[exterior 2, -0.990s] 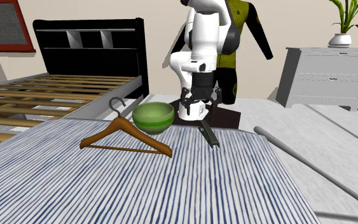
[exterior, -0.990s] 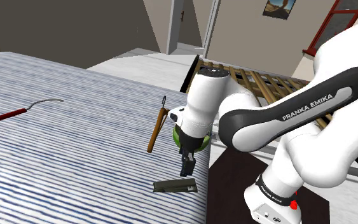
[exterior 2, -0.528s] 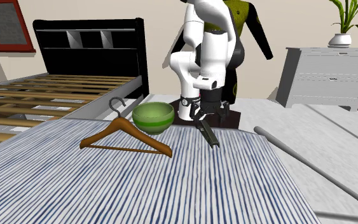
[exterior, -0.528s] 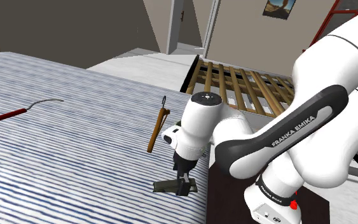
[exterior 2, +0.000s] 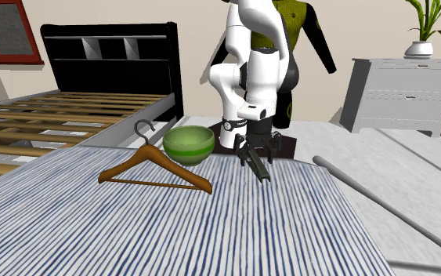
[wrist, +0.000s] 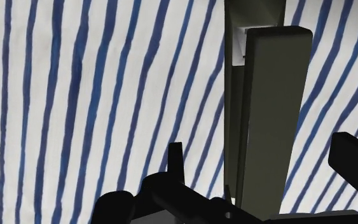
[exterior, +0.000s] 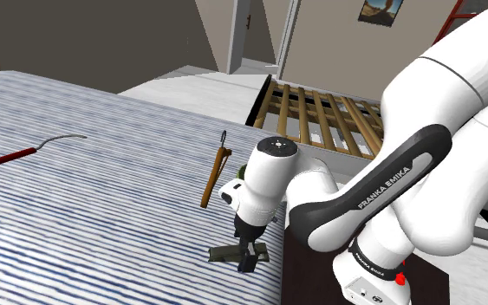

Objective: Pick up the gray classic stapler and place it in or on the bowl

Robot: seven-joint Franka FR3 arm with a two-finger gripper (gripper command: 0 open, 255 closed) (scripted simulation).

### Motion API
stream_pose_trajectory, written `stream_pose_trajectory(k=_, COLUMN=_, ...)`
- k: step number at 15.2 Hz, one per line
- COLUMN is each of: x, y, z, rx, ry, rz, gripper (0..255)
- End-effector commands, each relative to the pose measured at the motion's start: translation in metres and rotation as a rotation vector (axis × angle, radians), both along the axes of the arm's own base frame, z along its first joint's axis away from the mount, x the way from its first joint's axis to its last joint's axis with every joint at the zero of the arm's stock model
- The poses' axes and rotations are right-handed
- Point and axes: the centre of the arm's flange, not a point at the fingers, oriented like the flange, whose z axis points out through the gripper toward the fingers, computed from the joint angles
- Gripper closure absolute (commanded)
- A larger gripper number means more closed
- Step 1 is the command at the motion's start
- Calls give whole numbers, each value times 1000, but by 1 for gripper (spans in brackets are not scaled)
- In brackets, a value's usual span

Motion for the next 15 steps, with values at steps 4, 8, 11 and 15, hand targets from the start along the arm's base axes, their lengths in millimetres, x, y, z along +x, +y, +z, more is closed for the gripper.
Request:
stream_pose_trajectory(k=4, x=0, y=0, z=0, rx=0, ry=0, rz=0, gripper=255)
stream_pose_trajectory(k=8, x=0, y=0, z=0, rx=0, ry=0, rz=0, gripper=255)
stream_pose_trajectory(k=11, x=0, y=-1, z=-2, rx=0, ry=0, rz=0, gripper=255)
stream_pose_trajectory(k=15, x=0, y=0, z=10, rx=0, ry=0, rz=0, gripper=255)
